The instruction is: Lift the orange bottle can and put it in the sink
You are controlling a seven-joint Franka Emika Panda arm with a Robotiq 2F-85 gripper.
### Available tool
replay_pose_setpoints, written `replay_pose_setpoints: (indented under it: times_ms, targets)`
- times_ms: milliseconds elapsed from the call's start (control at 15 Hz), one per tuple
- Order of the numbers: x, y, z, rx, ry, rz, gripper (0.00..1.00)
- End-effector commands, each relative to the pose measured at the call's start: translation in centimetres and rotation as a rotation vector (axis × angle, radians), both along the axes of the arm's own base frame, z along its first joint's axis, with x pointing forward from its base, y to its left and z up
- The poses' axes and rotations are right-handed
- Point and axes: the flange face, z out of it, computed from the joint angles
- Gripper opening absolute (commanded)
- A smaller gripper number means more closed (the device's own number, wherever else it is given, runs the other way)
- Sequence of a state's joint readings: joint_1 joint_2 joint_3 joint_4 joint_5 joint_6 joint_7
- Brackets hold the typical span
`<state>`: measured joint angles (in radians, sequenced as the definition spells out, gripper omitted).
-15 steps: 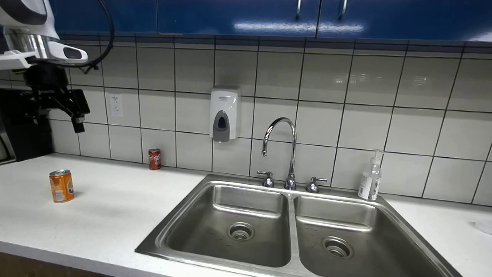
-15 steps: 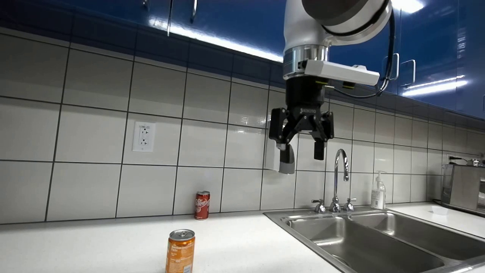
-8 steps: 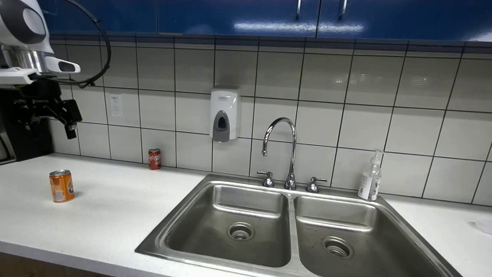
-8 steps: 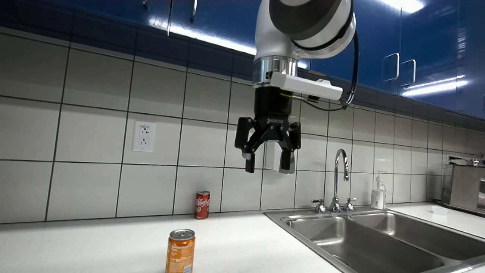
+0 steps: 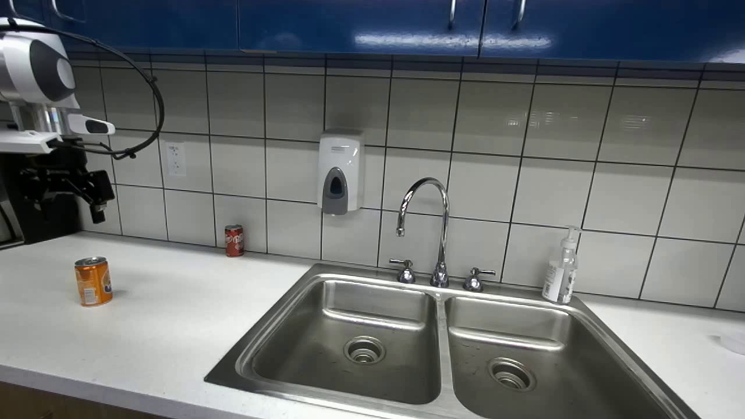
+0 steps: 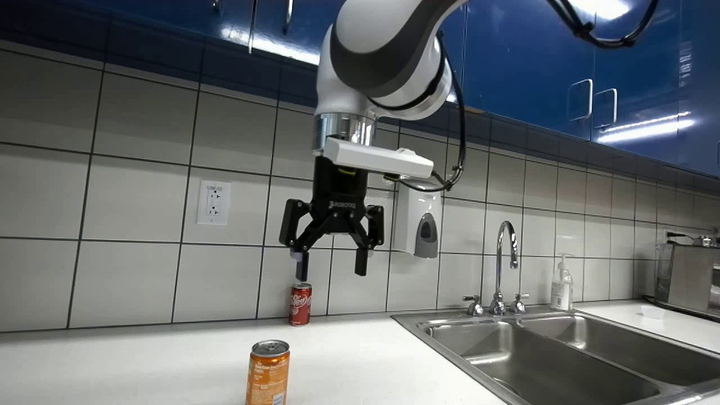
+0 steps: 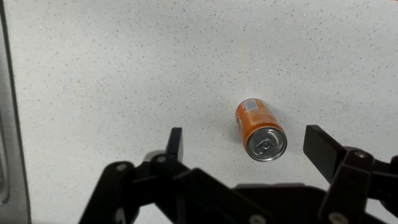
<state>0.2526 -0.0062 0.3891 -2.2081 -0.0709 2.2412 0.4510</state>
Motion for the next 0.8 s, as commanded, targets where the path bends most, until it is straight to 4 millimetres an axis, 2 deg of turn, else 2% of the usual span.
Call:
replay_pose_setpoints:
  times_ms: [0,333,733]
  targets:
    - [3.1,3.1,-2.2,-0.001,0.021,-0.012,1.0]
    - [5.1,5.1,-5.3,0.006,0.074,-0.005,1.0]
    - [6.2,6.1,-8.3,-0.001,0.123,-0.004,1.0]
